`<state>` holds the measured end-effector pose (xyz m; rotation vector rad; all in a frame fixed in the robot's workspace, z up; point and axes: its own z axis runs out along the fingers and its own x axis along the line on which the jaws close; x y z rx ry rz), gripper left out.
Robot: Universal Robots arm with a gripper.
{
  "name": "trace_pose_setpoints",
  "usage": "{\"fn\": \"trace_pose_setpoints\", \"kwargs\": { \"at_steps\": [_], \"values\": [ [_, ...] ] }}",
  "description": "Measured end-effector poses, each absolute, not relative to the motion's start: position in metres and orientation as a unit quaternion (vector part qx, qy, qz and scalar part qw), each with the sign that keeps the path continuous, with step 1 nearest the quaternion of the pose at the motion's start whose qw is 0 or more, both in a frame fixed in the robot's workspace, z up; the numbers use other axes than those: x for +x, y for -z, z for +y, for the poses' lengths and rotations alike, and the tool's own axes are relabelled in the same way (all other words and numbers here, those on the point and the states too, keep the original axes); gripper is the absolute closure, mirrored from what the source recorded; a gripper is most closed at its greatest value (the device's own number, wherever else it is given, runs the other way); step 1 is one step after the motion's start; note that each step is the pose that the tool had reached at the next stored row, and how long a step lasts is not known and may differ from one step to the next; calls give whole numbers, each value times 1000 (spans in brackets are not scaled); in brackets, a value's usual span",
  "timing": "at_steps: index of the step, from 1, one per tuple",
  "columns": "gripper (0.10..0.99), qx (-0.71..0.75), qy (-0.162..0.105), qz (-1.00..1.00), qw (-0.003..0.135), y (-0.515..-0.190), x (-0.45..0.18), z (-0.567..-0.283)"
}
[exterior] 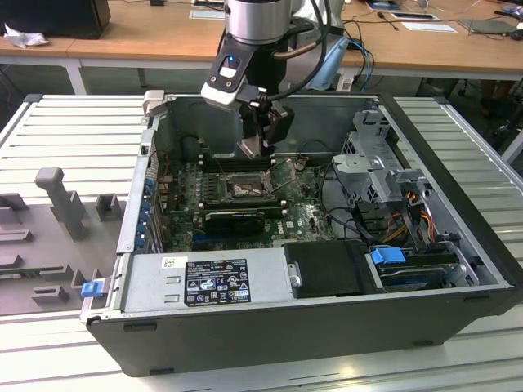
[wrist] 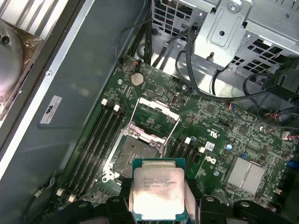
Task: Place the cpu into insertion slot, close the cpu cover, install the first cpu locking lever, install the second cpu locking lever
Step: 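Place the cpu into insertion slot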
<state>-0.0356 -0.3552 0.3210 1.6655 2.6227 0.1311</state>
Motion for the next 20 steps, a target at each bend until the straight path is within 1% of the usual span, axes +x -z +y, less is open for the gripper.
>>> {"fn": "trace_pose_setpoints", "kwargs": {
  "at_steps": [20],
  "values": [
    [557, 539, -42, 841, 16, -313, -36, -355]
  ]
}}
